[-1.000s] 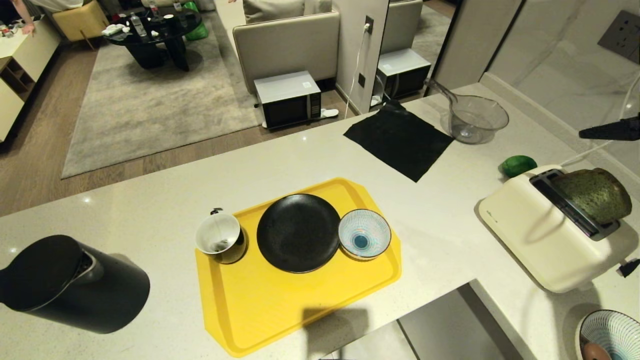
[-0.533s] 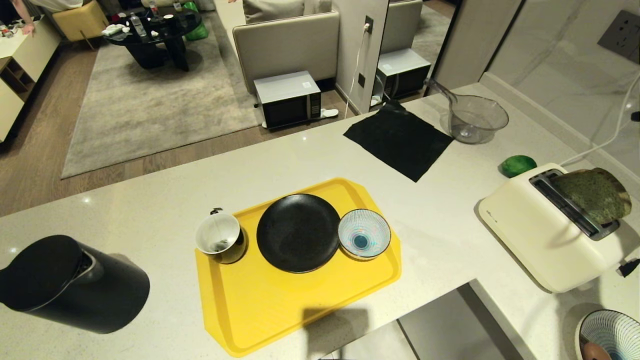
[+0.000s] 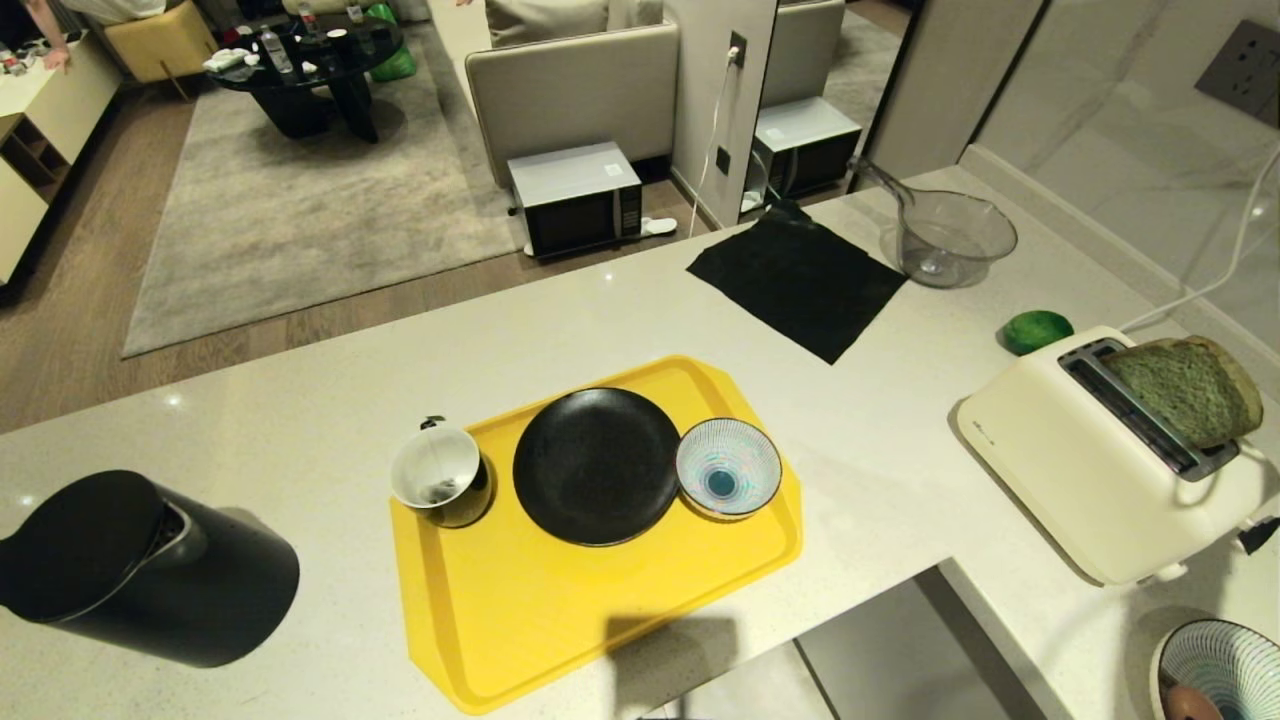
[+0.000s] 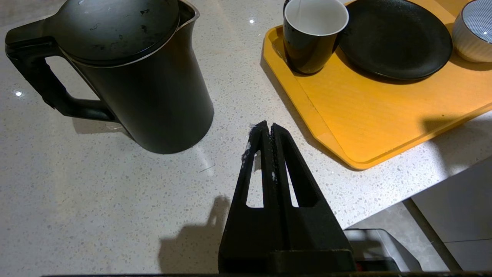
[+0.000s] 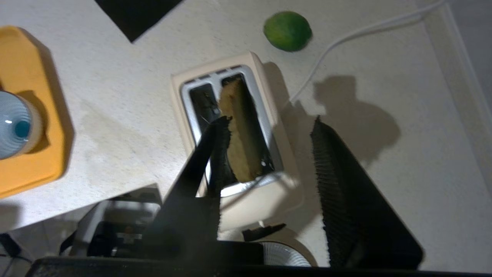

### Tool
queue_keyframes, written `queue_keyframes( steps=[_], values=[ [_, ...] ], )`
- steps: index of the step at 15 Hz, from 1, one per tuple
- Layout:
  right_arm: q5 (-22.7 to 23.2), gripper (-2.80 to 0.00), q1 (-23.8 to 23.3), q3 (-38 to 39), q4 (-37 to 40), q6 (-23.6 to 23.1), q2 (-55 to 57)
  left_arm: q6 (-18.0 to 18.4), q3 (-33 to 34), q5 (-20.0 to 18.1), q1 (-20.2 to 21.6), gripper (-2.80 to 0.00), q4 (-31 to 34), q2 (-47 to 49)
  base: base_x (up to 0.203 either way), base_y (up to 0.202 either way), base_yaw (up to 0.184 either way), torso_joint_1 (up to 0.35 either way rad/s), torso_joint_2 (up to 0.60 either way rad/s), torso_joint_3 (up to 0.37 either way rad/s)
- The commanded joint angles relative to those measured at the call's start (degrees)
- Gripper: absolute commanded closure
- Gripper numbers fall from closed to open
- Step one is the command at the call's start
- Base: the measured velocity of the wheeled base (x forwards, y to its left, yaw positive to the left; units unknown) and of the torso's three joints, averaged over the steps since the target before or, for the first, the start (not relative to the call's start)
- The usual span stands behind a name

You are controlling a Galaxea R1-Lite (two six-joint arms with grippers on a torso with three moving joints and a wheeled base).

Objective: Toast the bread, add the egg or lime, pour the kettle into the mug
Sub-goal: Use a bread toaster

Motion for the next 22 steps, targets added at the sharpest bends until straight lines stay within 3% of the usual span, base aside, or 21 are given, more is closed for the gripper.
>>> queue_keyframes(
  steps=[1, 4, 7, 15, 22],
  values=[
    [-0.4, 0.00, -3.0, 7.9, -5.1, -0.2, -1.2, 0.0, 0.0, 0.0, 0.0, 0.00, 0.0, 0.0, 0.000, 0.000, 0.000, 0.000, 0.00, 0.000],
    [-2.5, 0.00, -6.7, 16.7, -11.8, -0.4, -1.1, 0.0, 0.0, 0.0, 0.0, 0.00, 0.0, 0.0, 0.000, 0.000, 0.000, 0.000, 0.00, 0.000],
    [-4.6, 0.00, -6.8, 18.6, -12.0, -1.8, 1.0, 0.0, 0.0, 0.0, 0.0, 0.00, 0.0, 0.0, 0.000, 0.000, 0.000, 0.000, 0.00, 0.000],
    [-4.7, 0.00, -6.8, 29.6, -11.1, -18.2, 4.5, 0.0, 0.0, 0.0, 0.0, 0.00, 0.0, 0.0, 0.000, 0.000, 0.000, 0.000, 0.00, 0.000],
    [-4.7, 0.00, -4.7, 31.7, -11.1, -19.2, 5.4, 0.0, 0.0, 0.0, 0.0, 0.00, 0.0, 0.0, 0.000, 0.000, 0.000, 0.000, 0.00, 0.000]
  ],
)
